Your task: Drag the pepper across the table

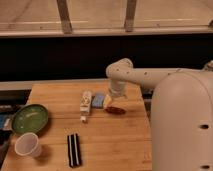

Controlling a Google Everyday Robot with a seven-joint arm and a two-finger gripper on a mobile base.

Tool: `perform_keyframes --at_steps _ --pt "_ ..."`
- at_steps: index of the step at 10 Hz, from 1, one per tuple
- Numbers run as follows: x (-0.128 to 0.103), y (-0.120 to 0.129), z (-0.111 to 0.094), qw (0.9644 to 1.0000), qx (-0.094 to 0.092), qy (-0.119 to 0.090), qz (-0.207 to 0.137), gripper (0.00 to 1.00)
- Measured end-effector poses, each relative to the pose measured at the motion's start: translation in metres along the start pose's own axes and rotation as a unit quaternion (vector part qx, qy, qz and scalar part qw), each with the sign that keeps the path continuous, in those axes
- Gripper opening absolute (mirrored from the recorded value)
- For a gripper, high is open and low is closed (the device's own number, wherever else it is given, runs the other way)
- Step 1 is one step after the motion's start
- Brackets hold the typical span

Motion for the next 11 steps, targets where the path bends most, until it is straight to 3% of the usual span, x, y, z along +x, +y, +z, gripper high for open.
perform_keyframes --at_steps 4,11 --pt "0.004 0.004 0.023 0.9998 -0.018 0.011 0.004 0.8" --pt "0.001 -0.001 0.062 0.9989 -0.047 0.005 -0.004 0.8"
